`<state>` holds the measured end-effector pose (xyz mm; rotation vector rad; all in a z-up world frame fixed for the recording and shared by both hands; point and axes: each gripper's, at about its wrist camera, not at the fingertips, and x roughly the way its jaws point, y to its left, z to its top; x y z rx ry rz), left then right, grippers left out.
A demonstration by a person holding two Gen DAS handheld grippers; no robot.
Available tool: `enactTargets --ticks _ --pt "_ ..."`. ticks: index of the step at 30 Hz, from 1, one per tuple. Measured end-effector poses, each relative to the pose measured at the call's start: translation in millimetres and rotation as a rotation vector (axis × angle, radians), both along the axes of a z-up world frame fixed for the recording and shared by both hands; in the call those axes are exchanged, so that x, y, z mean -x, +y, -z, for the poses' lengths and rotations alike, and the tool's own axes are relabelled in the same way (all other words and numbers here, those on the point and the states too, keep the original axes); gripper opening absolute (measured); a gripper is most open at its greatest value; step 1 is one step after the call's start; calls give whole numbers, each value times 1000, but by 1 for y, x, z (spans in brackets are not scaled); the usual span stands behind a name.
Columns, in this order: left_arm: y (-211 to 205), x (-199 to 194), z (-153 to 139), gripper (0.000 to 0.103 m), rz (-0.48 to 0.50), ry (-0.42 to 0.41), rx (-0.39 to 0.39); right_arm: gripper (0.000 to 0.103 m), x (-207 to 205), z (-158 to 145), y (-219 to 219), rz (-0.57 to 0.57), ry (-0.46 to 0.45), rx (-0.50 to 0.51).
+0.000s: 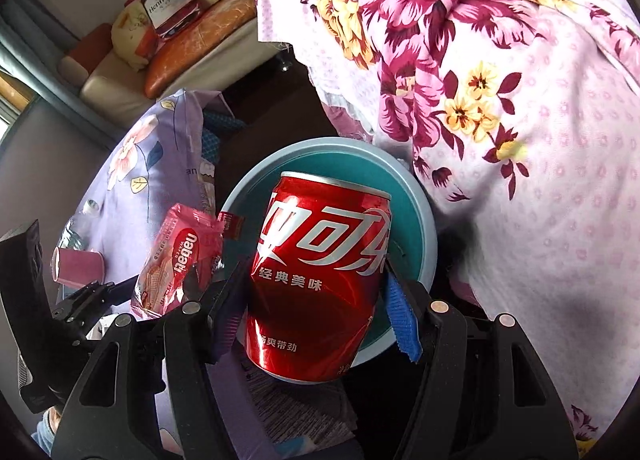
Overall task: Collect trash
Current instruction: 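Carry both items over the teal bin and open both tools to drop them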
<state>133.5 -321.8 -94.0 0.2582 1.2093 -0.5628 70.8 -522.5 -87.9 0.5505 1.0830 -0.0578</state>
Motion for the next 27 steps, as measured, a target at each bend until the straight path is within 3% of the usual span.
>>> enactTargets --ticks 3,8,17,21,27 --pt "6 -1 -5 89 -9 -7 29 60 -4 5 2 -8 9 -7" --pt "13 -1 -17 90 4 -10 137 60 -7 7 5 -9 13 -11" --pt "37 4 -23 91 -44 -22 137 61 -10 4 10 -21 34 8" --pt "52 9 -29 92 -75 -22 155 73 -13 2 23 -47 45 9" --pt "77 22 -38 92 -116 -28 174 74 -10 -12 40 -63 31 23"
